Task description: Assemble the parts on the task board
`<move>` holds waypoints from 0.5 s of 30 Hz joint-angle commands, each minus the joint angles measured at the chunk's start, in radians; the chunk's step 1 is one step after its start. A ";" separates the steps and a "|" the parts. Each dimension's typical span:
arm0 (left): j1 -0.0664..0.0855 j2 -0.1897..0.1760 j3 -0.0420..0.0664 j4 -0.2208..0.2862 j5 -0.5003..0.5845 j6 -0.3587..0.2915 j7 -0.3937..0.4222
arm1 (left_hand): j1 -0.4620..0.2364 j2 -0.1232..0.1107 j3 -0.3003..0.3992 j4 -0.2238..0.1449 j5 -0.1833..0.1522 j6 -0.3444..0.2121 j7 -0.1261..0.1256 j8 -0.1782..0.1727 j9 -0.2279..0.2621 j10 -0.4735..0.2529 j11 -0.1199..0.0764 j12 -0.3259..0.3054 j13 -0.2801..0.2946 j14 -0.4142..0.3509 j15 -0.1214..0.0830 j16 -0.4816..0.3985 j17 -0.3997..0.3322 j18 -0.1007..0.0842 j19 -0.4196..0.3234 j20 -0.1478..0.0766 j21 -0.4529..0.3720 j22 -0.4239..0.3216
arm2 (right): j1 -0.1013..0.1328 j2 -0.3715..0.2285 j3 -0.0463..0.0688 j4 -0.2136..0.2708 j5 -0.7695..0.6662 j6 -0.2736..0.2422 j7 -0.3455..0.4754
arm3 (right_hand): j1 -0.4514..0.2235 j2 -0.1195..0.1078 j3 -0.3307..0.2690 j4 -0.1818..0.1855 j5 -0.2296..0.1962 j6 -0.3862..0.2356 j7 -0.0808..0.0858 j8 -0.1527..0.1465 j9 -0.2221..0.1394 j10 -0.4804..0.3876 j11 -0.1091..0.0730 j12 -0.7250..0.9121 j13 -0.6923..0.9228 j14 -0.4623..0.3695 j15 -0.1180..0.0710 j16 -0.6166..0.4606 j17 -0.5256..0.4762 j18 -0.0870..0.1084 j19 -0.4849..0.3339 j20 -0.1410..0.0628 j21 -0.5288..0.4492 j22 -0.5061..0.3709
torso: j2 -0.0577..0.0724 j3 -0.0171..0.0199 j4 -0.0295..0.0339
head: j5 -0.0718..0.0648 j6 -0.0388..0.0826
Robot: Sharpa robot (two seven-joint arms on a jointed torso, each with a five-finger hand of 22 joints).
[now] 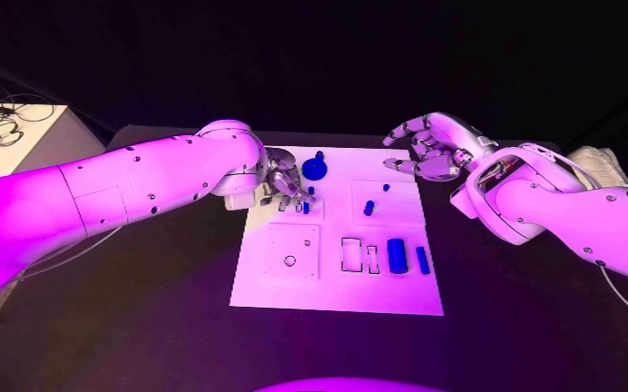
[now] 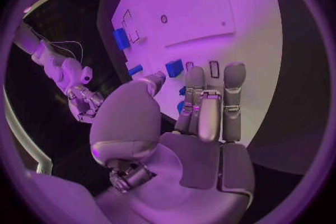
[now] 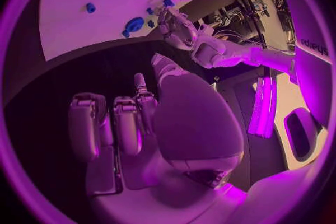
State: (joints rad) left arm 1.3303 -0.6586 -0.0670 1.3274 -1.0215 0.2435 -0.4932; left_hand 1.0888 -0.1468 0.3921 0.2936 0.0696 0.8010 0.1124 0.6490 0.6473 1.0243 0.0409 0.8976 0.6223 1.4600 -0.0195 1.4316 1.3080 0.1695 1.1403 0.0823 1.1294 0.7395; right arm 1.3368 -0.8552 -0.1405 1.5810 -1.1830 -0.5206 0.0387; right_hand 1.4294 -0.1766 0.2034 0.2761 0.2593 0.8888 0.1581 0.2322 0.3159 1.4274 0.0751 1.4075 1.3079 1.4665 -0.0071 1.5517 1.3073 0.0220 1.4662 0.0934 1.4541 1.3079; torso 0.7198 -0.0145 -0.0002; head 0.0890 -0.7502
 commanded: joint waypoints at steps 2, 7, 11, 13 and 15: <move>0.001 0.002 -0.001 0.006 0.016 0.036 0.000 | 0.034 -0.001 0.009 -0.009 0.001 0.003 -0.002 0.004 0.006 0.000 -0.002 0.006 0.000 0.004 -0.003 0.005 0.026 -0.016 0.001 0.000 0.006 0.002 | 0.000 0.002 0.001 -0.003 0.000 0.016 -0.011 | -0.006 -0.003 0.003 0.004 -0.002 -0.002 0.002 0.000 -0.001 -0.008 0.000 -0.004 0.121 0.093 0.006 -0.003 0.223 0.012 0.050 0.006 -0.007 0.157 | 0.001 0.0000 0.0005 | -0.001 0.001; 0.001 0.004 -0.001 0.008 0.035 0.041 0.000 | 0.071 0.000 0.027 -0.011 0.001 0.002 -0.003 0.002 0.012 -0.003 -0.003 0.005 -0.001 0.003 -0.003 0.005 0.026 -0.016 -0.003 0.001 0.010 0.005 | 0.000 0.005 0.001 -0.005 0.000 0.019 -0.015 | -0.007 -0.002 0.005 0.006 -0.005 -0.002 0.002 0.000 -0.001 -0.007 0.000 -0.004 0.121 0.094 0.006 -0.003 0.224 0.012 0.050 0.006 -0.007 0.157 | 0.002 -0.0002 -0.0001 | -0.002 0.001; 0.001 0.005 -0.001 0.007 0.040 0.040 0.000 | 0.073 0.001 0.028 -0.011 0.001 0.002 -0.003 0.002 0.012 -0.003 -0.003 0.005 -0.001 0.002 -0.003 0.005 0.025 -0.016 -0.003 0.001 0.010 0.005 | 0.000 0.006 0.000 -0.007 0.000 0.021 -0.018 | -0.007 -0.002 0.005 0.006 -0.005 -0.002 0.002 0.000 -0.001 -0.007 0.000 -0.004 0.121 0.094 0.006 -0.003 0.224 0.012 0.050 0.006 -0.007 0.157 | 0.002 0.0002 -0.0003 | -0.002 -0.001; 0.001 0.006 -0.001 0.007 0.041 0.035 0.000 | 0.075 0.002 0.030 -0.010 0.001 0.003 -0.003 0.003 0.013 -0.003 -0.003 0.005 -0.001 0.003 -0.004 0.005 0.026 -0.016 -0.004 0.001 0.010 0.004 | 0.000 0.007 0.000 -0.008 0.000 0.023 -0.020 | -0.008 -0.001 0.006 0.006 -0.005 -0.002 0.002 0.000 -0.001 -0.007 0.000 -0.004 0.121 0.093 0.006 -0.003 0.223 0.012 0.050 0.006 -0.007 0.156 | 0.002 0.0002 0.0002 | -0.003 -0.001; 0.001 0.006 -0.001 0.006 0.043 0.029 0.000 | 0.081 0.006 0.035 -0.009 0.002 0.004 -0.003 0.003 0.015 -0.003 -0.003 0.006 -0.002 0.002 -0.004 0.005 0.025 -0.016 -0.004 0.001 0.012 0.007 | 0.000 0.007 0.000 -0.009 0.000 0.025 -0.021 | -0.008 -0.001 0.006 0.006 -0.005 -0.002 0.002 0.000 -0.001 -0.007 0.000 -0.004 0.121 0.093 0.006 -0.003 0.223 0.012 0.050 0.006 -0.007 0.156 | 0.002 -0.0001 0.0005 | -0.003 -0.001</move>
State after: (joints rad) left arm 1.3303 -0.6555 -0.0681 1.3327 -0.9960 0.2625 -0.4937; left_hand 1.1608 -0.1368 0.4244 0.2843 0.0696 0.8009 0.1124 0.6489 0.6615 1.0242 0.0410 0.8975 0.6217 1.4599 -0.0195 1.4316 1.3079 0.1694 1.1402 0.0823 1.1381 0.7449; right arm 1.3368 -0.8490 -0.1405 1.5736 -1.1830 -0.5105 0.0240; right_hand 1.4294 -0.1765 0.2063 0.2790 0.2593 0.8888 0.1580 0.2322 0.3159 1.4274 0.0751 1.4076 1.3078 1.4665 -0.0071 1.5517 1.3081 0.0219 1.4662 0.0934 1.4502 1.3077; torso 0.7216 -0.0144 -0.0002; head 0.0866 -0.7506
